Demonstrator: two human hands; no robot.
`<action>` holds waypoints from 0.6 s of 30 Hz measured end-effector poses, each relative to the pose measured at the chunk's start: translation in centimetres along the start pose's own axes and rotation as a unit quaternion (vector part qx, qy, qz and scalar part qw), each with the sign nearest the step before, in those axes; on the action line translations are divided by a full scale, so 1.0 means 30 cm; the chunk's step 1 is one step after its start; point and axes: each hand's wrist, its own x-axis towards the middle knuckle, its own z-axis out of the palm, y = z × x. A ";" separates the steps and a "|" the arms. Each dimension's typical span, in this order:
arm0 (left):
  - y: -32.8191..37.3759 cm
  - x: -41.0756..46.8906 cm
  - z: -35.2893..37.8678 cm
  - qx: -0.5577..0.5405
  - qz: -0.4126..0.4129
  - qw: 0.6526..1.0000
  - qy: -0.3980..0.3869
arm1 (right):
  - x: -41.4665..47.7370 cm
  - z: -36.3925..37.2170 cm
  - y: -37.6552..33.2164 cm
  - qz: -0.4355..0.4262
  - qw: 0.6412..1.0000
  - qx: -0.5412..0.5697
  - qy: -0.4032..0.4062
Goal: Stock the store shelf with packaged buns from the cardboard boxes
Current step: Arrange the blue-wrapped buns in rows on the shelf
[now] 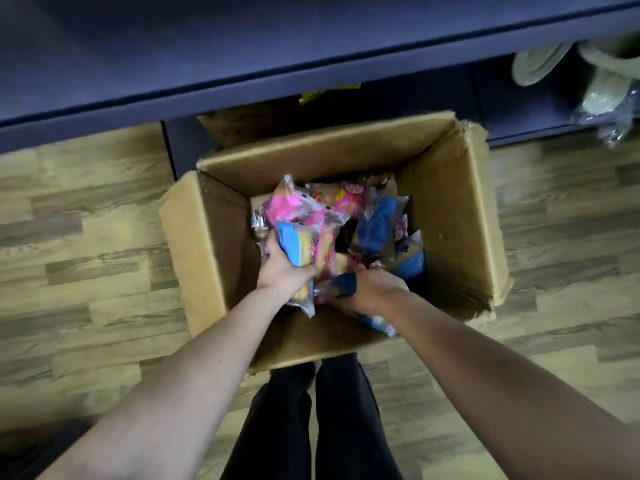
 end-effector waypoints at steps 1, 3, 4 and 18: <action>0.012 -0.023 -0.014 -0.009 0.006 1.000 0.007 | -0.020 -0.006 -0.001 0.000 1.000 0.020 0.024; 0.041 -0.065 -0.050 -0.021 0.021 0.999 0.025 | -0.068 -0.020 -0.002 -0.001 0.996 0.067 0.062; 0.056 -0.085 -0.070 -0.022 0.027 0.999 0.035 | -0.095 -0.029 -0.003 -0.005 0.993 0.087 0.077; 0.185 -0.491 -0.363 0.009 0.080 0.993 0.085 | -0.549 -0.390 -0.138 -0.143 0.920 0.125 0.343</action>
